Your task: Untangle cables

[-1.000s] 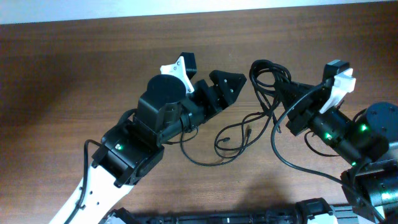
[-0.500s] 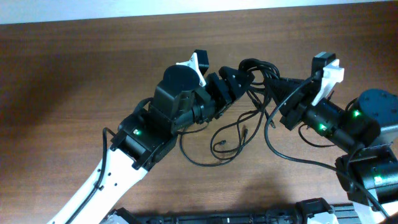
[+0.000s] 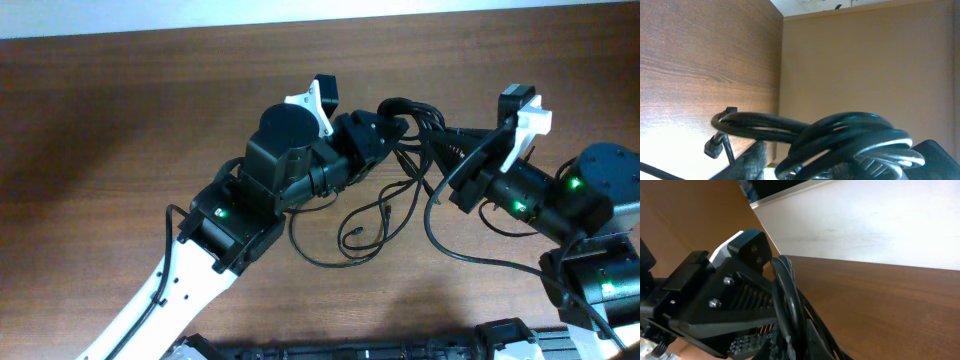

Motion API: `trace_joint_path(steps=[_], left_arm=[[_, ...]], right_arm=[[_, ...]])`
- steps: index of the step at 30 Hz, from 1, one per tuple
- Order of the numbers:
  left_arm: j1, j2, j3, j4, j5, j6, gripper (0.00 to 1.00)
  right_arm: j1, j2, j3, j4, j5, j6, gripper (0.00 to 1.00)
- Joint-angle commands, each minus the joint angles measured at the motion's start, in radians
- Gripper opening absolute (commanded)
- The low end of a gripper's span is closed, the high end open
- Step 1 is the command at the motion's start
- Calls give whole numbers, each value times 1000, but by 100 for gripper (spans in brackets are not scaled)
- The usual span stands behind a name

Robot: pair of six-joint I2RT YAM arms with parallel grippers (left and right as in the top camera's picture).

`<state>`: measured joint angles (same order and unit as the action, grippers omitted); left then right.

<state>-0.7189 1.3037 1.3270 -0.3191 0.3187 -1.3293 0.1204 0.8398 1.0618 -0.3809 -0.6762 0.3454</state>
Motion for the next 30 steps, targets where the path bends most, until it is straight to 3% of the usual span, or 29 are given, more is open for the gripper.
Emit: trace_joint_path(steps=[1, 4, 5, 7, 14, 16, 20, 23, 26, 30], left_arm=[[-1, 6, 24, 5, 0, 5, 30], [-1, 6, 24, 11, 0, 5, 26], [-1, 6, 24, 12, 0, 5, 21], [-1, 6, 24, 12, 0, 5, 2], [0, 6, 24, 11, -5, 57, 0], [0, 6, 24, 11, -26, 160, 0], [0, 6, 24, -9, -68, 457, 0], [0, 6, 24, -59, -80, 674, 0], [0, 6, 24, -107, -89, 827, 0], [0, 6, 24, -178, -200, 834, 0]], right_arm=[[-3, -6, 4, 11, -54, 11, 4], [-3, -6, 4, 11, -73, 11, 4], [-3, -4, 4, 11, -73, 11, 4], [-3, 1, 4, 11, -77, 11, 4], [-3, 25, 4, -7, -76, -20, 8], [-3, 27, 4, -16, -76, -60, 17], [-4, 27, 4, -56, -69, -166, 54], [-4, 27, 4, -93, 8, -192, 67], [-4, 27, 4, -121, 61, -239, 70], [-3, 27, 4, -161, 55, -389, 68]])
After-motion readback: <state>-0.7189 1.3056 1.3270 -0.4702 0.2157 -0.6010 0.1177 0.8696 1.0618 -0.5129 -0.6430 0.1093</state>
